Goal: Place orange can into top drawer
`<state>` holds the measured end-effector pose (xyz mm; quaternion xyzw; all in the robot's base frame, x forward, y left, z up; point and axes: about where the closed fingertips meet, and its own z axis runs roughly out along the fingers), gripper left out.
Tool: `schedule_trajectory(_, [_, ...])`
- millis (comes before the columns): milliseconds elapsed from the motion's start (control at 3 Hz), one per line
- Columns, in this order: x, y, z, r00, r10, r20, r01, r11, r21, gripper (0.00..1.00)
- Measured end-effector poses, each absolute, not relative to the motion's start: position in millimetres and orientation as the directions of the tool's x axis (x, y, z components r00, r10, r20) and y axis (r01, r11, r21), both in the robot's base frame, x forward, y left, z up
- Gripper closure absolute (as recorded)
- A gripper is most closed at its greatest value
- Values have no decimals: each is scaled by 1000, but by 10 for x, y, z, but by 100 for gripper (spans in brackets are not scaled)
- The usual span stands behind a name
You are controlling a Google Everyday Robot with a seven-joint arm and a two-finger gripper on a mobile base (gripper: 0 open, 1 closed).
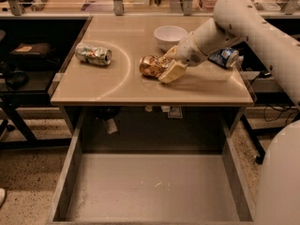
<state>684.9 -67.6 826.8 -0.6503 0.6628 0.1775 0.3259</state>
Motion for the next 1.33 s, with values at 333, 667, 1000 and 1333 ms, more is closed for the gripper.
schedule_trajectory(333, [6760,-680,8240,69,-748,-660,-978,81,-194,100])
schedule_trajectory(667, [6463,-769,8297,105,-740,-665,-970,70,-231,100])
schedule_trajectory(1000, [5975,-962,8354,135,-729,-671,-959,74,-274,100])
schedule_trajectory(1333, [5420,-1249,8401,145,-725,-673,-941,108,-319,100])
